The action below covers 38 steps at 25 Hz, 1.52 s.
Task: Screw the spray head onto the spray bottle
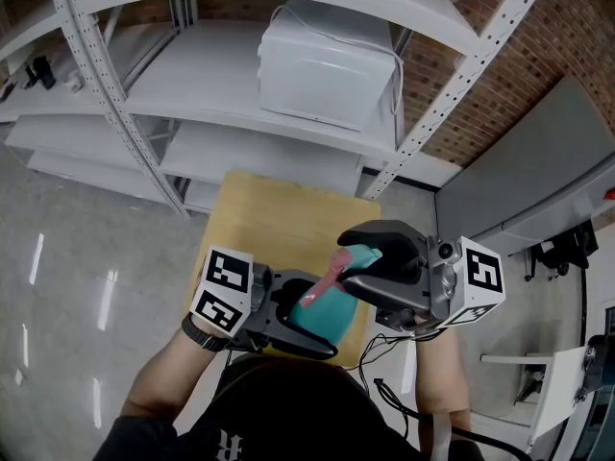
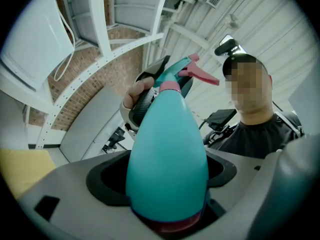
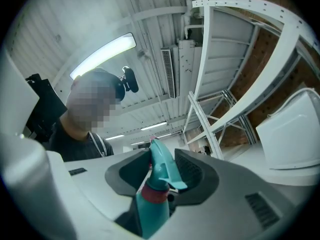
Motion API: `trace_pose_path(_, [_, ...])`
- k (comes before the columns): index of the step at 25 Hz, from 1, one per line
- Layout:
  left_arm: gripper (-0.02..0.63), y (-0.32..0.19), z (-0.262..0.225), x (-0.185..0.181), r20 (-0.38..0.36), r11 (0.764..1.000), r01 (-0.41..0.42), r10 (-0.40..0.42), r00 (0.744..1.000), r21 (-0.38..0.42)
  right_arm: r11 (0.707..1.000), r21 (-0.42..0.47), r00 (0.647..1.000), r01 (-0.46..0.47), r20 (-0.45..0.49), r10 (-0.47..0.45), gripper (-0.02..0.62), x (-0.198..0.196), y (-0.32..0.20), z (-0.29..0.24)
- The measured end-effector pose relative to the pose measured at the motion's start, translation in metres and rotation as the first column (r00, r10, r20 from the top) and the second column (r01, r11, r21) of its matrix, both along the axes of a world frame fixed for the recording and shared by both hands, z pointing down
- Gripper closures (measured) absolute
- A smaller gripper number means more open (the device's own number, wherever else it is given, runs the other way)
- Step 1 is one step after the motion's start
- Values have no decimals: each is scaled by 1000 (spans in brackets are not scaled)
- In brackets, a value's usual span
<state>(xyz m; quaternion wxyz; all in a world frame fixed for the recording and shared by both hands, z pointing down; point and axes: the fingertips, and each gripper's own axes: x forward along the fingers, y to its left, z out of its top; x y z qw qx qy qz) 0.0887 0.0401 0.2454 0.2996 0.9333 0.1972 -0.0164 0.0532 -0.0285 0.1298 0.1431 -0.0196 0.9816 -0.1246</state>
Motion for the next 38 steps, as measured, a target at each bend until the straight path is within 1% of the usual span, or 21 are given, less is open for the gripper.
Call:
trace_pose_path(9, [209, -10, 12, -5, 88, 995, 66, -72, 993, 76, 999, -30, 999, -36, -10, 36, 440, -5, -8, 9])
trace_pose_path(11, [209, -11, 13, -6, 102, 994, 71, -79, 992, 79, 999, -33, 999, -40, -15, 39, 440, -6, -10, 10])
trace_pose_path(14, [209, -11, 15, -7, 103, 995, 67, -74, 992, 74, 999, -31, 999, -38, -25, 37, 440, -10, -11, 13])
trace_pose_path(16, [209, -11, 16, -8, 87, 995, 67, -73, 994, 73, 999, 0, 999, -35, -22, 35, 440, -14, -10, 13])
trace_pose_path(18, [206, -11, 12, -11, 33, 995, 77, -80, 996, 64, 998, 37, 998, -60, 20, 59, 439, -13, -8, 3])
trace_pose_path(20, [204, -12, 6, -18, -41, 995, 94, -93, 995, 31, 994, 42, 990, -104, 98, 99, 428, -2, -12, -16])
trace_pose_path(21, [204, -14, 4, -24, -73, 993, 114, -113, 991, 6, 990, 34, 983, -137, 129, 131, 422, 6, -16, -24])
trace_pose_path(22, [204, -18, 3, -31, -95, 988, 151, -152, 984, -15, 983, 18, 974, -181, 142, 176, 422, 13, -23, -28])
trace_pose_path(23, [204, -24, 3, -39, -107, 978, 209, -210, 972, -24, 972, -1, 963, -236, 136, 234, 422, 19, -30, -26])
trace_pose_path(24, [203, -32, 5, -48, -108, 959, 282, -282, 953, -18, 955, -22, 948, -296, 114, 296, 422, 23, -38, -19])
trace_pose_path(25, [204, -40, 7, -57, -103, 932, 361, -359, 928, 1, 935, -41, 931, -353, 82, 355, 423, 25, -44, -9])
trace_pose_path(27, [202, -54, 13, -73, -86, 862, 502, -497, 864, 67, 896, -61, 897, -440, 9, 441, 437, 20, -49, 14])
trace_pose_path(28, [204, -59, 17, -79, -72, 825, 554, -549, 832, 113, 880, -60, 882, -471, -26, 470, 475, 14, -49, 25])
trace_pose_path(29, [204, -63, 22, -82, -54, 789, 592, -592, 804, 163, 866, -55, 867, -497, -58, 494, 505, 7, -48, 35])
trace_pose_path(30, [204, -65, 27, -85, -35, 759, 615, -623, 781, 212, 853, -50, 853, -520, -88, 515, 530, 1, -47, 46])
trace_pose_path(31, [204, -66, 32, -86, -17, 737, 628, -645, 764, 249, 840, -45, 838, -540, -119, 533, 571, -5, -46, 56])
trace_pose_path(32, [203, -66, 35, -88, -1, 724, 634, -658, 753, 271, 830, -39, 824, -557, -151, 546, 592, -10, -44, 66])
trace_pose_path(33, [203, -65, 38, -89, 14, 719, 637, -666, 746, 280, 822, -31, 811, -569, -183, 555, 592, -15, -43, 75])
trace_pose_path(36, [204, -61, 41, -98, 38, 709, 641, -679, 733, 293, 801, -3, 774, -598, -262, 576, 594, -24, -36, 95])
trace_pose_path(38, [203, -60, 44, -104, 43, 698, 646, -689, 724, 309, 790, -10, 756, -613, -298, 583, 594, -23, -30, 106])
